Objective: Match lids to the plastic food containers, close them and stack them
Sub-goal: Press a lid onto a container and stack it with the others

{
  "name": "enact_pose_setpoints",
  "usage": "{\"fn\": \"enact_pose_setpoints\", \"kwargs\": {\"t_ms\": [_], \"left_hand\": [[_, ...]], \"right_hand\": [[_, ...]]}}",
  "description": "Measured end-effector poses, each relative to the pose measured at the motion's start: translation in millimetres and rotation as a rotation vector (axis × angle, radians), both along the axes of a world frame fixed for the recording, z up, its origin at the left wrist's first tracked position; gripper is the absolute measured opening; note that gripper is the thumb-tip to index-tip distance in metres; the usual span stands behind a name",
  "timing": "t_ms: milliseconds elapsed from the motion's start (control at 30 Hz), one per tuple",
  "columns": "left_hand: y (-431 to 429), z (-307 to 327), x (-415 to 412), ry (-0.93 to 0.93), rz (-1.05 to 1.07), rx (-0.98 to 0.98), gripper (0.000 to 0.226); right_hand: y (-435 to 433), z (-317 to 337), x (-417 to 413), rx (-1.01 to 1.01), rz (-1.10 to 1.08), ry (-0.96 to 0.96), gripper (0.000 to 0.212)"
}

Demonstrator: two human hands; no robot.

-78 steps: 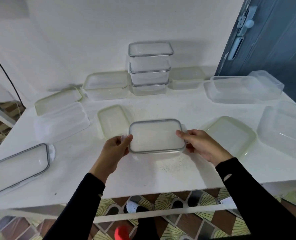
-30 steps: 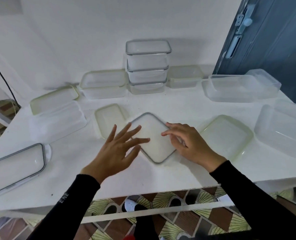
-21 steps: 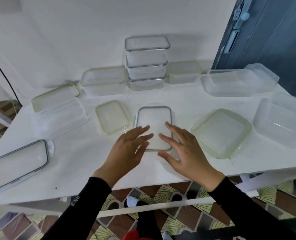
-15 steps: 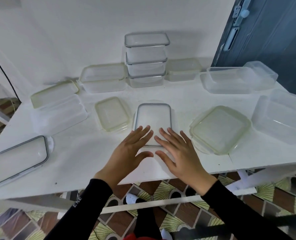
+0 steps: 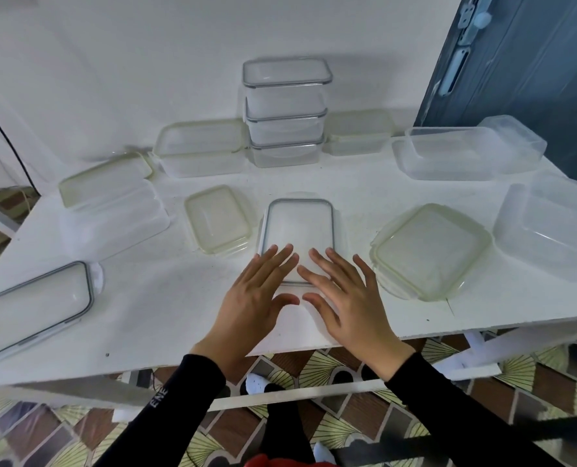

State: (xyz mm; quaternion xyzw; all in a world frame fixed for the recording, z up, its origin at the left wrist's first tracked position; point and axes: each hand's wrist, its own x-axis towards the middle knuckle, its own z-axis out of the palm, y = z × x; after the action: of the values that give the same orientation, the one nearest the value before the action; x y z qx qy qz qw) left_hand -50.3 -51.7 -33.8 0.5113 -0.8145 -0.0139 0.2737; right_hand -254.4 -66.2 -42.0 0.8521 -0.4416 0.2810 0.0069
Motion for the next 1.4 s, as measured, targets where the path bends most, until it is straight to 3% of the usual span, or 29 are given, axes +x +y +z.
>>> {"fn": "enact_pose_setpoints", "kwargs": {"t_ms": [167,433,733,1067,1133,1200,1300,1333,1400], "left_hand": [[1,0,-1,-0.047,0.006,-0.021,0.059],[-1,15,1,-0.116,0.033,0.121,0.068],[6,-1,-7,-0.158,0.077,-0.044,0.059],[6,-4,-9,-0.196,0.083,-0.034,0.059],[2,6,1,-0.062,-0.033,0.018,0.06],[-2,14,13,0.205,-0.088,0.125,0.058],[-12,20,23,0.61,0.241,0.253,0.048],[-16,21,23,0.738,0.359,0.391,0.045],[-28,23,19,1.06,0.402,0.681,0.042]], "right_hand": [[-1,4,-2,0.015,0.01,-0.004,0.042],[-16,18,-9,0.005,0.063,0.02,0.038],[-7,-1,-3,-0.075,0.015,0.019,0.04],[-4,-1,1,-0.057,0.007,0.05,0.039],[-4,7,-1,-0.016,0.016,0.042,0.039],[-5,17,-1,0.023,0.028,0.027,0.038],[-10,34,1,0.046,0.034,-0.026,0.035],[-13,38,4,0.047,0.034,-0.048,0.034],[-23,47,10,0.09,0.002,-0.123,0.035]]}}
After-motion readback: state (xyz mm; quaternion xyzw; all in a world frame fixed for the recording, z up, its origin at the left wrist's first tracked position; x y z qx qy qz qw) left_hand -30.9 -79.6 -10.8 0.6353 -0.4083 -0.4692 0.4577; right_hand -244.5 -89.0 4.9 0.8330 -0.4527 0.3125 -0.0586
